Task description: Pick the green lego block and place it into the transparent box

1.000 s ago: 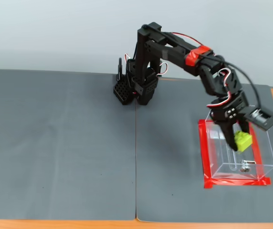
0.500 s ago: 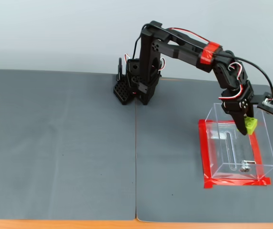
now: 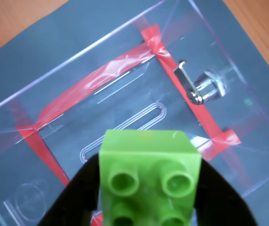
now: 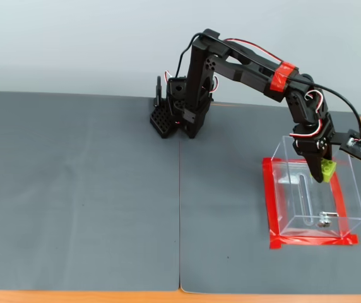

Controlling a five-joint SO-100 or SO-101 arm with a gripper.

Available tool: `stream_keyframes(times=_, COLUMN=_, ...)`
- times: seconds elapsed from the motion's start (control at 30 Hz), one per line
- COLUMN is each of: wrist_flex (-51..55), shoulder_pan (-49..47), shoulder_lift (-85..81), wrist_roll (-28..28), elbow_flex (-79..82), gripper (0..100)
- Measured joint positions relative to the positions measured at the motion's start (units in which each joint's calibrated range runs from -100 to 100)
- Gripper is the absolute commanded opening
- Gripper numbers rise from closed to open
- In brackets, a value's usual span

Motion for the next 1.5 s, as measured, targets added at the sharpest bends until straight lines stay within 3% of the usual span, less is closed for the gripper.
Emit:
stream_keyframes(times=0.07, wrist_flex=0.00, shoulder_pan=0.00, shoulder_lift=0.00, wrist_roll=0.00, elbow_flex=0.00, gripper=41)
stream_keyframes(times=0.13, wrist_flex=0.00, shoulder_pan=0.00, shoulder_lift=0.00, wrist_roll=0.00, elbow_flex=0.00, gripper=41)
stream_keyframes(times=0.57, wrist_flex=0.00, shoulder_pan=0.00, shoulder_lift=0.00, wrist_roll=0.00, elbow_flex=0.00, gripper=25)
stream_keyframes(times=0.83, wrist_flex=0.00, shoulder_pan=0.00, shoulder_lift=0.00, wrist_roll=0.00, elbow_flex=0.00, gripper=7)
stream_keyframes(times=1.5, wrist_flex=0.09, shoulder_pan=6.34, shoulder_lift=-10.45, wrist_roll=0.00, elbow_flex=0.00, gripper=2)
